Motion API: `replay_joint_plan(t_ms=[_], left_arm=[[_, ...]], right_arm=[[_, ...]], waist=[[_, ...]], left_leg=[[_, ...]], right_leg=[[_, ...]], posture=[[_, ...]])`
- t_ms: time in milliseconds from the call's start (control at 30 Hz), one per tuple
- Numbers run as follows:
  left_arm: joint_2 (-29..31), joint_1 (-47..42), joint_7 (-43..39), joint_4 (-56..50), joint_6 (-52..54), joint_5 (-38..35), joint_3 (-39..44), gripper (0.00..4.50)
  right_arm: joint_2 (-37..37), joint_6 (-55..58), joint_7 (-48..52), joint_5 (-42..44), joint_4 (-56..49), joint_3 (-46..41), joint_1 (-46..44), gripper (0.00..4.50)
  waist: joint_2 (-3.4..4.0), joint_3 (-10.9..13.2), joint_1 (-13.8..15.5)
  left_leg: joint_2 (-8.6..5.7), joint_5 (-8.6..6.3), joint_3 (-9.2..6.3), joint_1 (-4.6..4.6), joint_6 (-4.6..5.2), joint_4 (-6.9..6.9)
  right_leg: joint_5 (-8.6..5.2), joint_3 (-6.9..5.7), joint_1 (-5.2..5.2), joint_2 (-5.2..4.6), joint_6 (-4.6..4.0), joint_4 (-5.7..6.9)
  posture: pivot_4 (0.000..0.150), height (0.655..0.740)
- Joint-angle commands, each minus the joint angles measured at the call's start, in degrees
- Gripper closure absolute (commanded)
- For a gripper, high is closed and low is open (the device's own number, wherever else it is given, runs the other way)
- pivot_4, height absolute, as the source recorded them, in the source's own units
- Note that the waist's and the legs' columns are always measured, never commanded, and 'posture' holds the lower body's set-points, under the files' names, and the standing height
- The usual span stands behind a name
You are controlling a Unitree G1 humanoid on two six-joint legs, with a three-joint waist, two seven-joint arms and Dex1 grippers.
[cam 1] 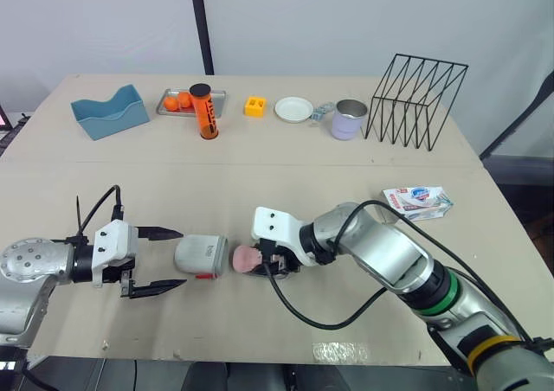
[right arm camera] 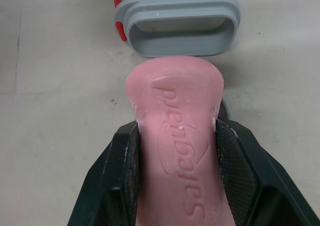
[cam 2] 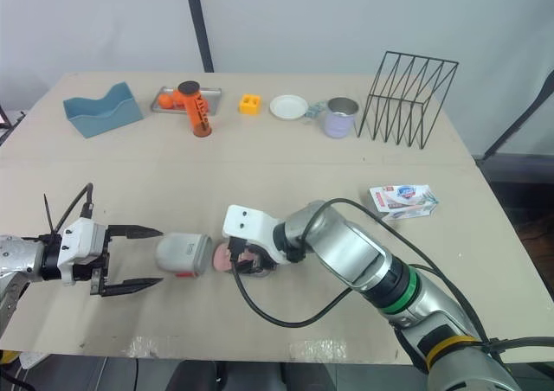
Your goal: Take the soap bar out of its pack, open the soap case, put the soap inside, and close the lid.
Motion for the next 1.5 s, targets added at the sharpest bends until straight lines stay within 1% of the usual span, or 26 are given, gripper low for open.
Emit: replay_joint_plan(t_ms=[33,333,367,400,433,467,533,700,867,1033,1133,1200,1300,1433,1500], left_arm=[[0.7,0.1,0.1,-1.0,-0.1,-0.4,0.8,0.00],[0.4,-0.5,0.1,-0.5,-0.3,-0.2,0.3,0.00],[0.4,-0.6,0.1,-0.4,-0.3,-0.1,0.2,0.00],[0.4,-0.6,0.1,-0.4,-0.3,-0.1,0.2,0.00],[0.4,-0.6,0.1,-0.4,-0.3,-0.1,0.2,0.00],[0.4,-0.6,0.1,-0.4,-0.3,-0.1,0.2,0.00],[0.3,-0.6,0.1,-0.4,-0.3,-0.1,0.2,0.00],[0.3,-0.6,0.1,-0.4,-0.2,-0.1,0.2,0.00],[0.2,-0.3,0.4,-0.7,0.0,-0.1,0.1,0.00],[0.1,-0.2,0.4,-1.2,0.0,-0.2,0.0,0.00],[0.1,-0.3,0.2,-1.2,-0.1,-0.2,-0.1,0.00],[0.1,-0.3,0.1,-1.3,-0.2,-0.2,-0.2,0.00],[0.3,-0.9,-0.3,-0.4,-0.7,0.0,-0.5,0.00],[0.6,-1.7,-0.8,0.9,-1.5,0.5,-0.8,0.00],[0.5,-2.6,-0.9,1.5,-1.5,0.7,-1.2,0.00]], right_arm=[[0.2,-0.7,-0.2,0.5,-0.9,0.0,0.0,2.83],[-0.4,-1.1,-0.5,0.3,-1.1,0.4,1.0,2.83],[-0.4,-1.1,-0.6,0.3,-1.2,0.5,1.0,1.82],[-0.4,-1.1,-0.6,0.3,-1.2,0.5,1.1,1.63],[-0.5,-1.2,-0.6,0.3,-1.2,0.5,1.1,1.26],[-0.5,-1.2,-0.6,0.3,-1.2,0.5,1.1,0.75],[-0.5,-1.2,-0.7,0.3,-1.2,0.5,1.1,0.03],[-0.7,-1.8,-0.8,0.4,-1.2,0.5,1.2,0.03],[-0.2,-3.5,-0.5,1.6,-1.9,-2.9,-0.5,0.03],[-2.0,-5.2,0.8,3.7,-3.6,-7.2,0.9,0.03],[-3.5,-12.2,2.3,5.7,-3.5,-12.2,5.3,0.03],[-4.1,-19.4,2.9,6.0,-2.3,-16.0,9.0,0.03],[-6.6,-32.8,7.7,7.6,0.0,-22.7,16.4,0.03],[-8.8,-42.9,12.9,10.3,2.6,-29.2,23.6,0.03],[-9.7,-48.7,17.1,14.8,5.0,-36.9,30.4,0.03]], waist=[[0.00,0.0,0.0],[0.00,0.0,0.0],[0.00,0.0,0.0],[0.00,0.0,0.0],[0.00,0.0,0.0],[0.00,0.0,0.0],[0.00,0.0,0.0],[0.00,0.0,0.0],[0.00,0.0,0.0],[0.00,0.0,0.0],[-0.03,0.0,0.1],[-0.04,0.0,0.1],[-0.06,0.0,0.1],[-0.08,0.0,0.2],[-0.08,0.0,0.1]], left_leg=[[0.00,0.00,0.00,0.00,0.00,0.00],[0.00,0.00,0.00,0.00,0.00,0.00],[0.00,0.00,0.00,0.00,0.00,0.00],[0.00,0.00,0.00,0.00,0.00,0.00],[0.00,0.00,0.00,0.00,0.00,0.00],[0.00,0.00,0.00,0.00,0.00,0.00],[0.00,0.00,0.00,0.00,0.00,0.00],[0.00,0.00,0.00,0.00,0.00,0.00],[0.00,0.00,0.01,0.00,0.00,-0.02],[0.00,0.00,0.00,-0.01,0.00,-0.02],[0.00,0.00,0.00,-0.01,0.00,-0.05],[-0.04,0.00,0.00,-0.02,0.00,-0.06],[-0.04,0.01,0.02,-0.01,-0.01,-0.06],[-0.07,0.00,0.02,-0.01,-0.01,-0.05],[-0.04,0.01,0.04,0.04,-0.01,-0.06]], right_leg=[[0.00,0.00,0.00,0.00,0.00,0.00],[0.00,0.00,0.00,0.00,0.00,0.00],[0.00,0.00,0.00,0.00,0.00,0.00],[0.00,0.00,0.00,0.00,0.00,0.00],[0.00,0.00,0.00,0.00,0.00,0.00],[0.00,0.01,0.00,0.00,0.00,0.00],[0.00,0.00,0.00,0.00,0.00,0.00],[0.00,0.00,0.00,0.00,0.00,0.00],[0.00,0.00,-0.01,0.00,0.00,-0.01],[0.00,0.00,-0.01,0.00,0.01,-0.01],[-0.01,-0.01,-0.01,-0.01,0.01,-0.05],[-0.01,-0.02,0.01,-0.04,0.03,-0.07],[-0.01,0.00,0.01,-0.02,0.02,-0.06],[-0.02,-0.01,0.05,-0.04,0.04,-0.08],[-0.02,0.02,0.07,0.00,0.03,-0.06]], posture=[[0.150,0.7400],[0.150,0.7400],[0.150,0.7400],[0.150,0.7400],[0.150,0.7400],[0.150,0.7400],[0.150,0.7400],[0.150,0.7400],[0.150,0.7400],[0.150,0.7400],[0.150,0.7400],[0.150,0.7400],[0.150,0.7400],[0.150,0.7400],[0.150,0.7400]])
